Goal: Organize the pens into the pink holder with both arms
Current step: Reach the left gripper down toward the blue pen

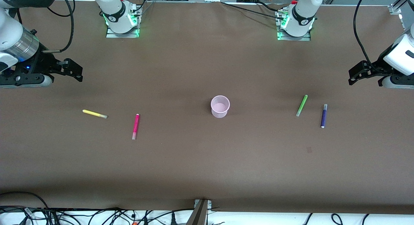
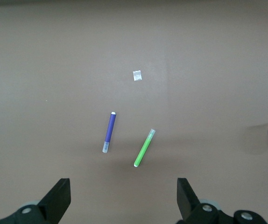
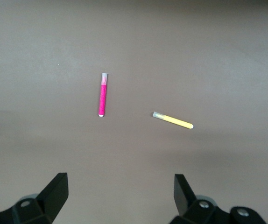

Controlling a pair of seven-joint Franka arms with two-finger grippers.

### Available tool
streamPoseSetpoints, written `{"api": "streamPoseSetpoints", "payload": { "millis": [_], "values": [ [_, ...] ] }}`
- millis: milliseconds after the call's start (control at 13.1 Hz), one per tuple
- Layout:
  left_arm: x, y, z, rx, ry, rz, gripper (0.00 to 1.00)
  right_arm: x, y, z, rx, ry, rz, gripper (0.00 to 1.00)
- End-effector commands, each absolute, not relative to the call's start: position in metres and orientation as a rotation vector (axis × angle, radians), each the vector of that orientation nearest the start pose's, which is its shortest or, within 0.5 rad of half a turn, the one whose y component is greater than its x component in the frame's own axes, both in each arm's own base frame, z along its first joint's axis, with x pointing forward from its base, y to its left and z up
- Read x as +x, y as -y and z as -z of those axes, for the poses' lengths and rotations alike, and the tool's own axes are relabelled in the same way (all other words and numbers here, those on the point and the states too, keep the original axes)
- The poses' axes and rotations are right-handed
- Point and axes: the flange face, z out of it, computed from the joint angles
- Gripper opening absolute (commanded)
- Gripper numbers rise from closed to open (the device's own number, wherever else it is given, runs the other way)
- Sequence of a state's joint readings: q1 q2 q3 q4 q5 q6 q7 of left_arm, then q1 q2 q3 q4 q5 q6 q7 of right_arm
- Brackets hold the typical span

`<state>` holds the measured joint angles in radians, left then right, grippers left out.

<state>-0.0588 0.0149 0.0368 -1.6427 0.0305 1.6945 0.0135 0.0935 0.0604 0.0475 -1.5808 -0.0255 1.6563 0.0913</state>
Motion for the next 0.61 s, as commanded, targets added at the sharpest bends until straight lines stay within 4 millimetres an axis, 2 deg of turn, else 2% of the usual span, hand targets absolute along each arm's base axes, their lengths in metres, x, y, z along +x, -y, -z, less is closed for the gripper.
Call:
{"api": "streamPoseSetpoints", "payload": {
  "millis": [0,77,230,459,536],
  "values": [
    [0.581,0.000,-0.572,-3.089,-0.058,-0.031,1.00,0.573,-0.079,-0.594,-3.148,0.073,0.004,1.00],
    [0.587,0.000,-0.544,-3.085,-0.063,-0.142,1.00,0.574,-0.077,-0.594,-3.148,0.069,0.004,1.00],
    [0.603,-0.009,-0.502,-3.062,-0.057,-0.256,1.00,0.573,-0.080,-0.594,-3.148,0.078,0.004,1.00],
    [0.621,-0.022,-0.443,-2.970,-0.262,-0.306,1.00,0.573,-0.082,-0.595,-3.147,0.085,0.009,1.00],
    [0.624,-0.037,-0.416,-2.975,-0.260,-0.301,1.00,0.573,-0.083,-0.594,-3.147,0.088,0.004,1.00]
  ]
}}
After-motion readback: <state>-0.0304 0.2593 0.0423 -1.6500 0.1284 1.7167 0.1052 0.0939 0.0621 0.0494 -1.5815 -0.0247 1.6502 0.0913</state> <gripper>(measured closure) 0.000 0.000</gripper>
